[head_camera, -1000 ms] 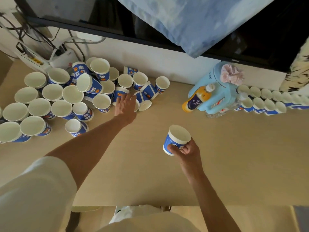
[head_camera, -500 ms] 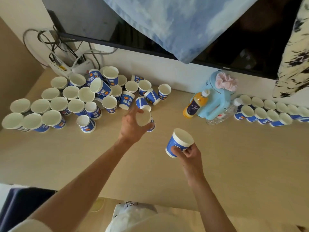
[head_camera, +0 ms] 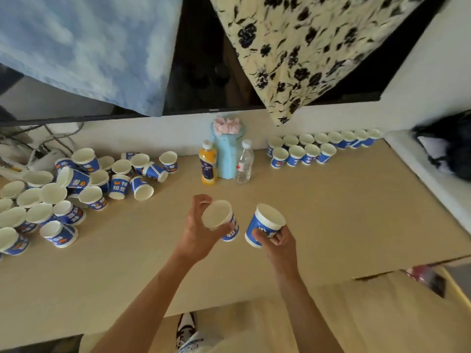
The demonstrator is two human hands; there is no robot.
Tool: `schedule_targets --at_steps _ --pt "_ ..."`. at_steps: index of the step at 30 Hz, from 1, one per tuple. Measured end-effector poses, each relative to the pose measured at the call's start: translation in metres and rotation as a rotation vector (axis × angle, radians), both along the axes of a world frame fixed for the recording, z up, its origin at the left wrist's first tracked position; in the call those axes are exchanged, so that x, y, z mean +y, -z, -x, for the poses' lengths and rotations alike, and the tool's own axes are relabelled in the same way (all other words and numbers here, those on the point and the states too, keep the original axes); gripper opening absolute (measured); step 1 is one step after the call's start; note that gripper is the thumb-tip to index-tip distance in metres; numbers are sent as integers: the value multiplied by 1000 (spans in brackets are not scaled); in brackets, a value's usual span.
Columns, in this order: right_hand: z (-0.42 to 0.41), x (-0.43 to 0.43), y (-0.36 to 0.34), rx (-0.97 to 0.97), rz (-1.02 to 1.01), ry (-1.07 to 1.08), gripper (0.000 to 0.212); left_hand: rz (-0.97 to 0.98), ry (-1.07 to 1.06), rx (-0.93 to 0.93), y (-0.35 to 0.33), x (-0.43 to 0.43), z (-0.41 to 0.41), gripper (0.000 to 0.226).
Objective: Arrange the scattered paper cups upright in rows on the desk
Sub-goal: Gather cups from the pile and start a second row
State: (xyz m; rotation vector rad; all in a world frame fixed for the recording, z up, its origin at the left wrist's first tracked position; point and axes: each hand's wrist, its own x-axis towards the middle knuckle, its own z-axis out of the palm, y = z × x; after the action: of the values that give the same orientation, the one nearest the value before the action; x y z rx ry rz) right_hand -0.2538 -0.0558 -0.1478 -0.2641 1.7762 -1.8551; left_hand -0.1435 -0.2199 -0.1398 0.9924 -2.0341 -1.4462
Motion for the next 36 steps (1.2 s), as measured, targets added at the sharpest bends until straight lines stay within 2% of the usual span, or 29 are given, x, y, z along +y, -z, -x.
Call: schedule_targets --at_steps 4,8,11,14,16,20,24,31,36 --pt "28 58 -5 14 39 100 69 -30 53 47 -12 53 40 83" --pt "49 110 2 15 28 192 56 -29 88 54 -16 98 75 87" --pt "66 136 8 -6 18 255 55 -66 100 81 -12 121 104 79" --pt "87 156 13 -21 2 309 67 -140 137 110 -10 138 137 67" --pt "100 163 12 -24 -6 318 70 -203 157 137 -8 145 155 63" --pt "151 176 14 1 -21 359 63 -288 214 183 -3 160 207 66" --pt "211 178 19 -4 -79 337 62 -320 251 163 11 161 266 59" --pt "300 167 26 5 -173 266 56 -352 159 140 25 150 336 60" --pt "344 149 36 14 -226 217 59 -366 101 109 27 143 360 61"
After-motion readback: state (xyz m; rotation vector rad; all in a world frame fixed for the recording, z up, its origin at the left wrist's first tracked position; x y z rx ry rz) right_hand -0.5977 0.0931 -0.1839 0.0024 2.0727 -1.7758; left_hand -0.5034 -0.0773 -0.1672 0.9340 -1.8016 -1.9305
